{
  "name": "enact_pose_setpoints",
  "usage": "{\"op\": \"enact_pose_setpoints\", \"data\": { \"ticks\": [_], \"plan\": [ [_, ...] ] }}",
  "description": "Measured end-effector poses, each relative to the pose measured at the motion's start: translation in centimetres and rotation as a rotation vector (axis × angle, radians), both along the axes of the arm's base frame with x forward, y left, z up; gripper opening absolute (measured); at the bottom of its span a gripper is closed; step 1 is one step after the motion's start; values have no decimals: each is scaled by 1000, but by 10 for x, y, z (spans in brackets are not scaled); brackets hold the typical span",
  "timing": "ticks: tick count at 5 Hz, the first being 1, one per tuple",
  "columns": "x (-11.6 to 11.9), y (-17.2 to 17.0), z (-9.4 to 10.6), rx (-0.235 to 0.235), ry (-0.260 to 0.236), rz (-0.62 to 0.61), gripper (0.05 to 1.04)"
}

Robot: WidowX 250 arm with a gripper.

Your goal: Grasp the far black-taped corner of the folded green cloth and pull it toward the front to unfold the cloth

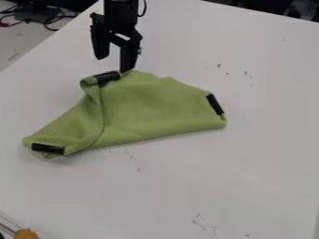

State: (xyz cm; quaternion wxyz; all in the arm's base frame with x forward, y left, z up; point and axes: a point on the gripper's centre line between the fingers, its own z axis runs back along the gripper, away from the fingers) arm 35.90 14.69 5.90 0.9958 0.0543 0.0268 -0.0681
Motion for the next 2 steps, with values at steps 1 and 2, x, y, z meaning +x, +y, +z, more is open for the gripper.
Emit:
{"op": "enact_pose_setpoints", "data": {
  "ticks": [1,2],
  "plan": [
    [4,13,-9,-26,8,-10,1000],
    [1,18,-22,-47,32,-13,1000]
  ]
}}
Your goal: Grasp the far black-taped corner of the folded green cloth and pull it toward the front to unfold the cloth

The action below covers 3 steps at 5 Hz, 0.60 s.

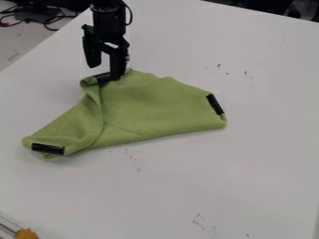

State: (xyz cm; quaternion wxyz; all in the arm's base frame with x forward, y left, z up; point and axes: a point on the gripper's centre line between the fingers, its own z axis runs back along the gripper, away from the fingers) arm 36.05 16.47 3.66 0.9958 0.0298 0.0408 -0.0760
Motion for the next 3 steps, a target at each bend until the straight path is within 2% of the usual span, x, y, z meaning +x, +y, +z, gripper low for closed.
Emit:
{"op": "enact_pose_setpoints", "data": {
  "ticks": [2,3],
  "plan": [
    [5,8,-15,-25,17,-1,982],
    [3,8,-18,-31,27,8,882]
  ]
}}
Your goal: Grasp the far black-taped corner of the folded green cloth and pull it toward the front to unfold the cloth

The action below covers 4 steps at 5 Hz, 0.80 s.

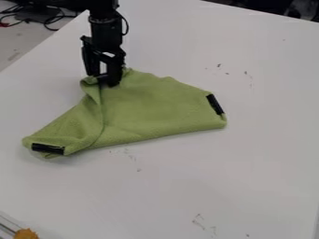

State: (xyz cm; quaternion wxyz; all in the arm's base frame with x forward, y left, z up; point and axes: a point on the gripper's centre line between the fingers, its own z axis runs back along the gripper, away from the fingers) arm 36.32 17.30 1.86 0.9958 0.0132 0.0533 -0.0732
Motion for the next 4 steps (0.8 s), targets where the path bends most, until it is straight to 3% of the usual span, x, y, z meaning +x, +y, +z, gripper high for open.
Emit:
{"op": "enact_pose_setpoints", "data": {
  "ticks": [2,3,4],
  "plan": [
    [-3,-1,-4,-2,5,11,318],
    [-3,-1,-4,2,5,14,146],
    [-6,-1,-4,8,13,18,95]
  ]
}}
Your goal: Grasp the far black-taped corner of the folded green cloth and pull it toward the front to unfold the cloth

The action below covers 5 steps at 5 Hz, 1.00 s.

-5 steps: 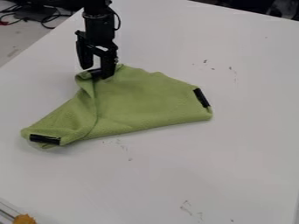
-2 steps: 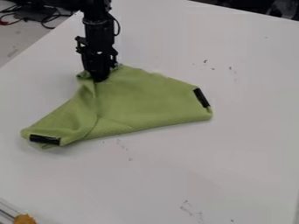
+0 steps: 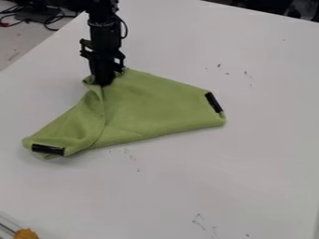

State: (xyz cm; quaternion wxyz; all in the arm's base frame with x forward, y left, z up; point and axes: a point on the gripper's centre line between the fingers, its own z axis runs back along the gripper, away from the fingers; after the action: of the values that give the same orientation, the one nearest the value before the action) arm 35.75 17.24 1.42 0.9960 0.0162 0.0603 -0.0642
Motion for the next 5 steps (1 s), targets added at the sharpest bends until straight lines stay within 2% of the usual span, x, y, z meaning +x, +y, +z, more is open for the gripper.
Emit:
{"op": "enact_pose_setpoints", "data": {
  "ticks": [1,2,4,5],
  "plan": [
    [-3,-7,16,-14,-63,-5,94],
    [-13,-16,24,-46,-111,12,94],
    [-31,-43,39,-81,-82,-1,94],
    [-42,-60,50,-111,-118,-86,94]
  ]
}}
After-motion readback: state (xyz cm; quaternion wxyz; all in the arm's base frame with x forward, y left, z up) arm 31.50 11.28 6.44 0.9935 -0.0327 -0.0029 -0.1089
